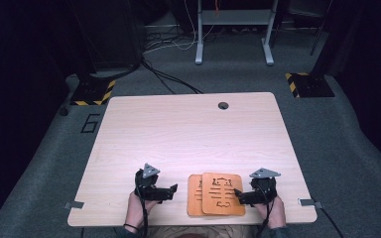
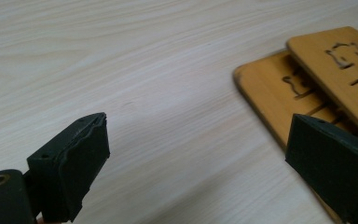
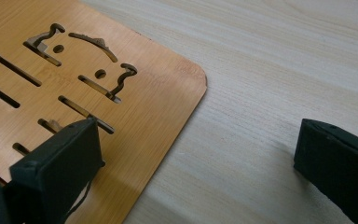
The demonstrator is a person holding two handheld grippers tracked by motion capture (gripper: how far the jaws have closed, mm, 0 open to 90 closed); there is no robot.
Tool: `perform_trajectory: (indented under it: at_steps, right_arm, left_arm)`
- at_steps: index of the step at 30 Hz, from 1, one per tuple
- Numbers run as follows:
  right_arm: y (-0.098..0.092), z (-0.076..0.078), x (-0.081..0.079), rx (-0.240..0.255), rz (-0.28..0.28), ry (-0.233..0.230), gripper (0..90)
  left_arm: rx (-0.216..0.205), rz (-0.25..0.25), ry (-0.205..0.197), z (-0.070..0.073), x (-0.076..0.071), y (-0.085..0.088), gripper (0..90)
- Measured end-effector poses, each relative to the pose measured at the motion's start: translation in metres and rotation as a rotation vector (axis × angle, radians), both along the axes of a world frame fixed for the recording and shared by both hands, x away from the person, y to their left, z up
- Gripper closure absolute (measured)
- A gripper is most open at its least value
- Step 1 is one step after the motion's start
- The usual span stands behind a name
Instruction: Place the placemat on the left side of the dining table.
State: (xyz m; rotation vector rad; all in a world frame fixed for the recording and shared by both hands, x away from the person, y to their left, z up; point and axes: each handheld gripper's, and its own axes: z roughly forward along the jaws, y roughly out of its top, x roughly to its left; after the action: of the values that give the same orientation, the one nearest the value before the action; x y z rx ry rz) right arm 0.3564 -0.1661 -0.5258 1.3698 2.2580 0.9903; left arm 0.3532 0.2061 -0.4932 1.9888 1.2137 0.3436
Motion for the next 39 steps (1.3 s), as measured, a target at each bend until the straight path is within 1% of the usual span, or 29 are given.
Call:
perform_trajectory:
  at_steps: [1, 2, 3, 4, 5, 6, 7, 8, 9, 10, 11, 14, 15, 16, 17, 18, 19, 20, 21, 22, 25, 30, 34, 37, 39]
  right_arm:
    - [0.000, 0.000, 0.000, 0.000, 0.000, 0.000, 0.0]
    - [0.000, 0.000, 0.000, 0.000, -0.001, 0.000, 0.0]
    - [0.000, 0.000, 0.000, 0.000, -0.001, 0.000, 0.0]
    - [0.000, 0.000, 0.000, 0.000, -0.001, -0.001, 0.0]
    - [0.000, 0.000, 0.000, 0.000, -0.001, -0.001, 0.0]
    - [0.000, 0.000, 0.000, 0.000, -0.001, 0.000, 0.0]
    - [0.000, 0.000, 0.000, 0.000, -0.001, 0.000, 0.0]
    - [0.000, 0.000, 0.000, 0.000, -0.001, -0.001, 0.0]
    - [0.000, 0.000, 0.000, 0.000, -0.002, -0.001, 0.0]
    - [0.000, 0.000, 0.000, 0.002, -0.002, 0.000, 0.0]
    - [0.000, 0.000, 0.000, 0.002, -0.002, 0.000, 0.0]
    - [0.000, 0.000, 0.000, 0.001, -0.002, 0.000, 0.0]
    - [0.000, 0.000, 0.000, 0.002, -0.003, 0.000, 0.0]
    - [0.000, 0.000, 0.000, 0.002, -0.003, -0.001, 0.0]
    - [0.000, 0.000, 0.000, 0.002, -0.003, -0.001, 0.0]
    - [0.000, 0.000, 0.000, 0.001, -0.003, -0.003, 0.0]
    - [0.000, 0.000, 0.000, 0.001, -0.003, -0.003, 0.0]
    - [0.000, 0.000, 0.000, 0.001, -0.004, -0.003, 0.0]
    - [0.000, 0.000, 0.000, 0.001, -0.004, -0.003, 0.0]
    - [0.000, 0.000, 0.000, 0.000, -0.004, -0.003, 0.0]
    - [0.000, 0.000, 0.000, 0.001, -0.004, -0.003, 0.0]
    - [0.000, 0.000, 0.000, 0.001, -0.004, -0.003, 0.0]
    - [0.000, 0.000, 0.000, 0.003, -0.004, -0.003, 0.0]
    - [0.000, 0.000, 0.000, 0.003, -0.004, -0.003, 0.0]
    - [0.000, 0.000, 0.000, 0.003, -0.004, -0.004, 0.0]
  left_arm:
    - [0.000, 0.000, 0.000, 0.000, 0.000, 0.000, 5.9]
    - [0.007, -0.029, 0.002, 0.001, 0.000, -0.008, 6.0]
    - [0.007, -0.029, 0.002, 0.001, 0.000, -0.008, 6.1]
    - [0.002, -0.055, 0.009, 0.002, 0.001, -0.016, 6.3]
    - [0.002, -0.055, 0.009, 0.002, 0.001, -0.016, 6.8]
    - [0.004, -0.073, 0.013, 0.002, 0.001, -0.024, 7.0]
    - [0.004, -0.073, 0.013, 0.002, 0.001, -0.024, 7.0]
    - [0.003, -0.097, 0.021, 0.002, 0.002, -0.030, 7.0]
    - [0.008, -0.107, 0.021, 0.002, 0.003, -0.034, 7.0]
    - [0.007, -0.128, 0.029, 0.002, 0.003, -0.043, 7.0]
    - [0.007, -0.128, 0.029, 0.002, 0.003, -0.043, 7.0]
    - [0.013, -0.172, 0.038, 0.001, 0.005, -0.059, 7.0]
    - [0.022, -0.181, 0.040, 0.001, 0.006, -0.062, 7.0]
    - [0.014, -0.204, 0.052, -0.001, 0.007, -0.069, 7.0]
    - [0.014, -0.204, 0.052, -0.001, 0.007, -0.069, 7.0]
    - [0.004, -0.219, 0.062, -0.002, 0.008, -0.075, 7.0]
    - [0.004, -0.219, 0.062, -0.002, 0.008, -0.075, 7.0]
    - [0.004, -0.234, 0.072, -0.004, 0.009, -0.081, 7.0]
    - [0.004, -0.234, 0.072, -0.004, 0.009, -0.081, 7.0]
    - [0.004, -0.249, 0.083, -0.005, 0.010, -0.086, 7.1]
    - [0.003, -0.261, 0.095, -0.007, 0.011, -0.091, 7.3]
    - [0.014, -0.296, 0.113, -0.009, 0.011, -0.103, 7.8]
    - [0.027, -0.310, 0.131, -0.012, 0.012, -0.110, 8.0]
    - [0.030, -0.306, 0.129, -0.012, 0.012, -0.112, 8.1]
    - [0.025, -0.314, 0.133, -0.012, 0.012, -0.114, 8.4]
